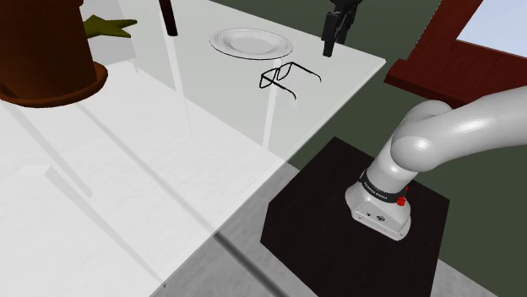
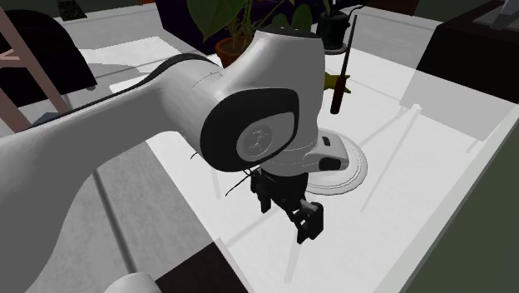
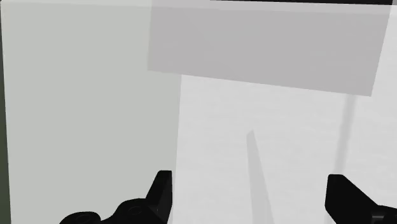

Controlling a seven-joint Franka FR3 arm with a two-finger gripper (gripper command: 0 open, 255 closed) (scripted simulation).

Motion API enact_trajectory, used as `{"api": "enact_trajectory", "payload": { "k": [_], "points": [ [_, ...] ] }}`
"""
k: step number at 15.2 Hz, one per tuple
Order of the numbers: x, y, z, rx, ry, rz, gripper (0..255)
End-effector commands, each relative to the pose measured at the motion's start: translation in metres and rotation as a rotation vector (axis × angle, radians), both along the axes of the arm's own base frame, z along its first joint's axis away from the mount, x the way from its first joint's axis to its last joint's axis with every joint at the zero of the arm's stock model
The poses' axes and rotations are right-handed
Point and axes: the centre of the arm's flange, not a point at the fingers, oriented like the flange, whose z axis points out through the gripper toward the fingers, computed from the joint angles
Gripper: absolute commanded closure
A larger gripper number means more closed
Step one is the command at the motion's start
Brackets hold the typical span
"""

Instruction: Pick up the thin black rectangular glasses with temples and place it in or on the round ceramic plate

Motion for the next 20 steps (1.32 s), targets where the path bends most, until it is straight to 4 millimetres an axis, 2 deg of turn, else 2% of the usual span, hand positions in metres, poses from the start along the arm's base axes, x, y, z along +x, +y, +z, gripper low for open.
{"api": "enact_trajectory", "payload": {
  "k": [1,11,20],
  "points": [
    [0.0,0.0,0.0,0.0,0.0,0.0,0],
    [-0.024,0.105,-0.006,0.167,-0.065,-0.069,0],
    [-0.039,0.2,0.003,0.317,-0.123,-0.131,0]
  ]
}}
